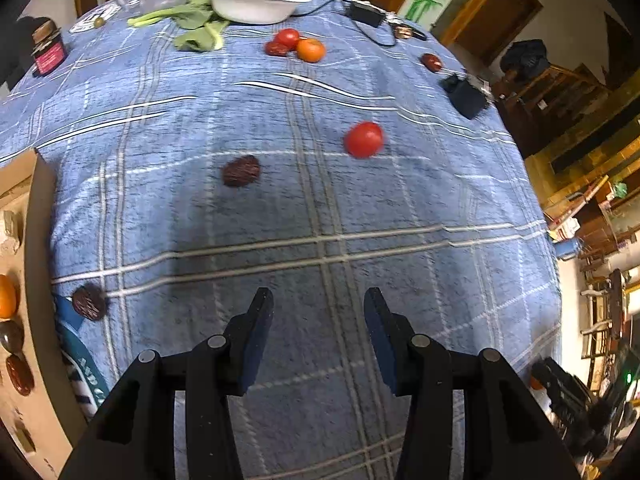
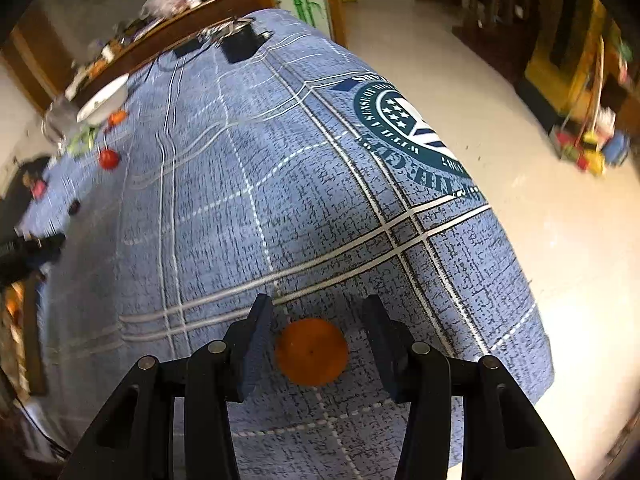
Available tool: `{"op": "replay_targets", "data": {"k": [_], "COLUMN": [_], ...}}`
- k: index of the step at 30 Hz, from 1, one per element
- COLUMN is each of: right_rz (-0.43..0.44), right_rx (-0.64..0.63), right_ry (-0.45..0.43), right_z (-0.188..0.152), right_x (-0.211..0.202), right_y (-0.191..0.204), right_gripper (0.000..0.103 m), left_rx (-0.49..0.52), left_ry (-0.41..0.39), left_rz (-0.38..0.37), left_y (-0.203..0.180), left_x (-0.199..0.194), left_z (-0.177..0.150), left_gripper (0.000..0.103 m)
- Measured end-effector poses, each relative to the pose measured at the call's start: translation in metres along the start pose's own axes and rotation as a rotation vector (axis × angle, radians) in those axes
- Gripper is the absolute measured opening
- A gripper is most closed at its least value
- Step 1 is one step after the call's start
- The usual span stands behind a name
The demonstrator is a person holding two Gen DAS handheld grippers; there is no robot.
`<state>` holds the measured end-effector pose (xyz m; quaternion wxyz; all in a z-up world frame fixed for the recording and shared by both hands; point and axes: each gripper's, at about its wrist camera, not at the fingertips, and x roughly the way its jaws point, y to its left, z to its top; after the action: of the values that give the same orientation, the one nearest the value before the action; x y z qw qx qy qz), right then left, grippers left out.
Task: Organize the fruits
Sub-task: 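Grasp a dark plum with the left tool while the right tool grasps an orange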
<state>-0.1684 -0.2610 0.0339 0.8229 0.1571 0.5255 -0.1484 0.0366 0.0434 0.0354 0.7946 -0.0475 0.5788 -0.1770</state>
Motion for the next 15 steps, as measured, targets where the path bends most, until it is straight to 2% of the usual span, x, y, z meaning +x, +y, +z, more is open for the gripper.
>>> {"op": "replay_targets", "data": {"k": [3,5,8,11,15], "right_rz": [-0.031,-0.04,-0.022,0.029,0.154], "right_rx": [-0.048,-0.073,-0.094,-0.124,-0.17], "right_ry": [-0.005,-0.006,-0.013,-0.03,-0.026], "right_z": [-0.008,-0.011,-0.009,0.005,0.034], "right_x": [-0.002,-0.004,-0.005,-0.004,0.015], "right_y": [0.008,0.014,0.024,0.043,0.084], "right_gripper": [0.048,0.036,0.036,0.036,0.036], "left_rx": [-0.024,-0.032,-0.021,0.02,0.057], "left_ry": [0.0,0.0,-0.008,-0.033,-0.063], "left_rz": [0.02,0.025,0.037,0.059,0.079], "left_y": [0.014,0.019,0.023,0.022,0.024], "left_x": [0.004,0.006,0.009,0.012,0.021], "left_z": [0.008,0.011,0.022,0.036,0.056], "left_gripper": [0.045,0.046,0.046,0.046,0.046]}}
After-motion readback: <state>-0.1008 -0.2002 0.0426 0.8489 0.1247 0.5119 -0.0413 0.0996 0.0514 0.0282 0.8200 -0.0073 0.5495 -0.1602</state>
